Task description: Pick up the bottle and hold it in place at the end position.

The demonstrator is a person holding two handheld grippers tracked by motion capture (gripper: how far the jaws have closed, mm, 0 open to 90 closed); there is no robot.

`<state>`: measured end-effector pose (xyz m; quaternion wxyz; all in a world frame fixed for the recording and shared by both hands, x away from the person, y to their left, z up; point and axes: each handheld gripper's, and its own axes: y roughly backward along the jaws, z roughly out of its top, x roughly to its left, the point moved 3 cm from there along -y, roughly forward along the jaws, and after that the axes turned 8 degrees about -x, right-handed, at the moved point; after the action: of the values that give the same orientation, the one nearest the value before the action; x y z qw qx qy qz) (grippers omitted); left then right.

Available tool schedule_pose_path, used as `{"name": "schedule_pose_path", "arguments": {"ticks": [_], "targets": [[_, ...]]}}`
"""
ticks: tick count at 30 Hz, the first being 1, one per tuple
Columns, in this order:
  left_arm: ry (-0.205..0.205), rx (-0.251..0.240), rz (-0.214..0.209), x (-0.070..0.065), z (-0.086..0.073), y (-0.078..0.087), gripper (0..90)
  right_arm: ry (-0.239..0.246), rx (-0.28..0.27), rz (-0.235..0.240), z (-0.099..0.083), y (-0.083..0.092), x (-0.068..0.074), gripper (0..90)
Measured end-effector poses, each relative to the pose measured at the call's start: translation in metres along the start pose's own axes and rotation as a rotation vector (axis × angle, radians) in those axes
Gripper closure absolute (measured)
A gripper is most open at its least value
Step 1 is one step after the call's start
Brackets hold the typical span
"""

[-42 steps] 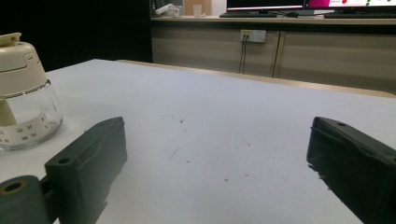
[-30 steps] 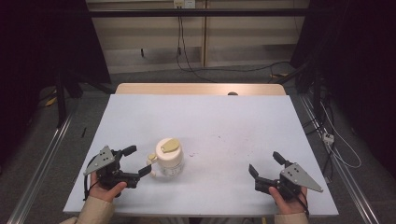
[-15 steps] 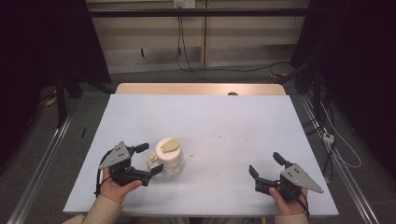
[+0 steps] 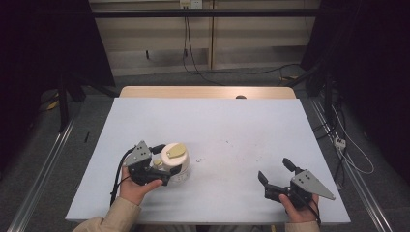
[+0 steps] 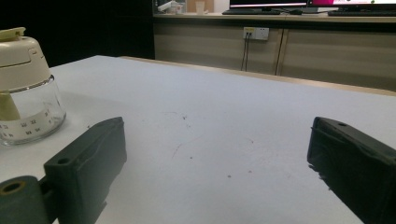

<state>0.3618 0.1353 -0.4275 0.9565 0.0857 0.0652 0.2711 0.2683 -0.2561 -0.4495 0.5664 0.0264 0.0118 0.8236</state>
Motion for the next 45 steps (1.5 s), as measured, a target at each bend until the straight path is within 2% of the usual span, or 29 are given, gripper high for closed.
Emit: {"name": "schedule_pose_path", "arguments": {"ticks": [12,14,18,20,29,33,40,45], "targets": [[-0.016,0.041,0.021,-0.001,-0.001,-0.013,8.7,0.001,0.0,0.001,0.0,0.0,0.0,4.5],[-0.005,0.044,0.018,-0.001,-0.001,-0.013,8.7,0.0,0.0,0.001,0.0,0.0,0.0,4.5],[-0.01,0.059,0.027,-0.002,0.0,-0.013,9.7,0.002,0.004,0.002,-0.001,0.0,0.0,4.5],[-0.027,0.073,0.036,-0.002,0.002,-0.013,9.8,0.002,0.003,0.002,0.0,0.0,0.0,4.6],[-0.048,0.086,0.043,-0.004,0.007,-0.014,10.7,-0.001,-0.001,-0.002,0.0,0.0,0.0,4.7],[-0.059,0.072,0.047,-0.003,0.011,-0.016,10.7,-0.002,-0.004,-0.004,0.001,0.001,-0.001,4.7],[-0.051,0.083,0.044,0.001,0.022,-0.022,10.7,-0.006,-0.005,-0.002,0.0,0.001,-0.001,4.7],[-0.036,0.085,0.047,0.004,0.023,-0.026,10.8,-0.006,-0.006,-0.002,0.0,0.001,-0.001,4.7]]}}
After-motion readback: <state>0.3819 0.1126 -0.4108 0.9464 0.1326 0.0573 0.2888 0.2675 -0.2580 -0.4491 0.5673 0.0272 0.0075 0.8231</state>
